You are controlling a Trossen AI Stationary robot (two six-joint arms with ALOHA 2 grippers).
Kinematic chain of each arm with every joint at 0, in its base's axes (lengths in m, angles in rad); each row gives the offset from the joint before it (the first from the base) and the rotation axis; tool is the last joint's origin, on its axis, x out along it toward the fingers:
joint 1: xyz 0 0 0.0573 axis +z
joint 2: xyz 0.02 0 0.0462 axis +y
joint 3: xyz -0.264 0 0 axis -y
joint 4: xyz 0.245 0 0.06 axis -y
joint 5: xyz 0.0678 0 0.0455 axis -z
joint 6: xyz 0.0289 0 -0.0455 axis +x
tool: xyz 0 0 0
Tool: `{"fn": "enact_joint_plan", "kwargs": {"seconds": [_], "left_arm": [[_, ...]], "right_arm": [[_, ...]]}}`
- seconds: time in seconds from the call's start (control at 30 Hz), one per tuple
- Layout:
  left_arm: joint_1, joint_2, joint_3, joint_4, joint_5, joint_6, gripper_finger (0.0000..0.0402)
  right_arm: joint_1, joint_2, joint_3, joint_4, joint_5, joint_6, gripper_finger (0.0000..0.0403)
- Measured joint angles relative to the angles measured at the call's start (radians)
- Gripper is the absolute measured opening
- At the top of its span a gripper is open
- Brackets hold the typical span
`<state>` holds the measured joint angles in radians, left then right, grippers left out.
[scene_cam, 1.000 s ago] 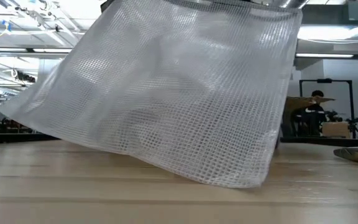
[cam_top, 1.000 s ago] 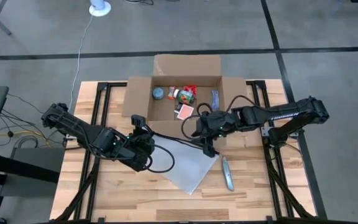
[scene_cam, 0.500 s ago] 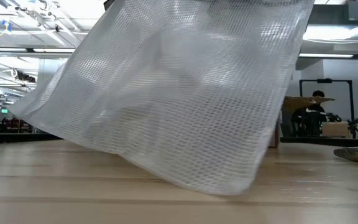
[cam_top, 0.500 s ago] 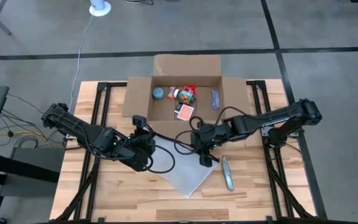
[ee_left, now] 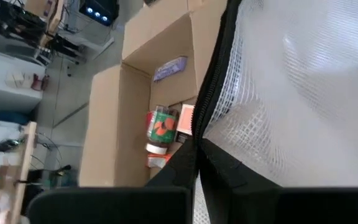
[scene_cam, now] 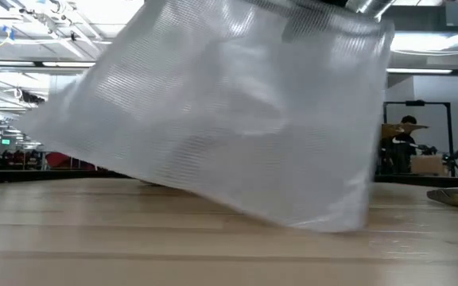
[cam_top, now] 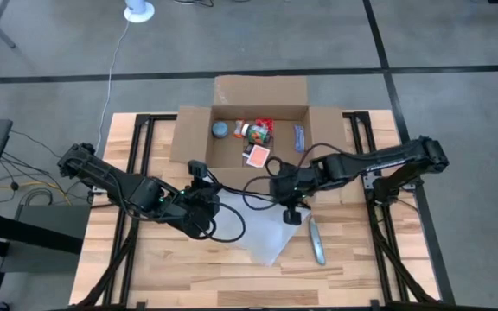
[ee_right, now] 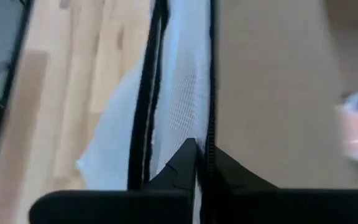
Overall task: Unpack boxes
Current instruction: Put the green supplement bottle into the transparent zip bag
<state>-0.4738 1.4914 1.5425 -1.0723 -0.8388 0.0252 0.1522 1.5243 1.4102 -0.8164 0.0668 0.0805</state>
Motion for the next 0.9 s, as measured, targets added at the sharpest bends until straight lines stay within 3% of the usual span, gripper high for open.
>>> {"fn": "enact_joint_plan", "kwargs": {"seconds": [0.23,0.37,0.63,0.7,0.83,0.9], "left_arm": [[0.082,-0.001,-0.060,-0.027,0.400,-0.284,0.0051],[0.121,0.003,-0.050,-0.039,0.442,-0.262,0.0094],[0.284,-0.003,0.188,0.010,0.399,-0.257,0.0139],[0.340,-0.003,0.197,0.074,0.460,-0.252,0.0148],[0.431,0.063,0.187,0.247,0.698,-0.194,0.0169],[0.441,0.117,0.185,0.292,0.734,-0.155,0.0177]], "right_arm": [[-0.061,0.001,0.138,-0.122,0.046,-0.217,0.0000],[-0.070,0.002,0.140,-0.153,0.046,-0.310,0.0000],[-0.043,0.003,0.140,-0.165,0.048,-0.400,0.0000],[-0.037,0.003,0.140,-0.165,0.048,-0.416,0.0000],[-0.038,0.003,0.140,-0.167,0.048,-0.428,0.0000],[-0.046,0.003,0.140,-0.183,0.048,-0.420,0.0000]]}}
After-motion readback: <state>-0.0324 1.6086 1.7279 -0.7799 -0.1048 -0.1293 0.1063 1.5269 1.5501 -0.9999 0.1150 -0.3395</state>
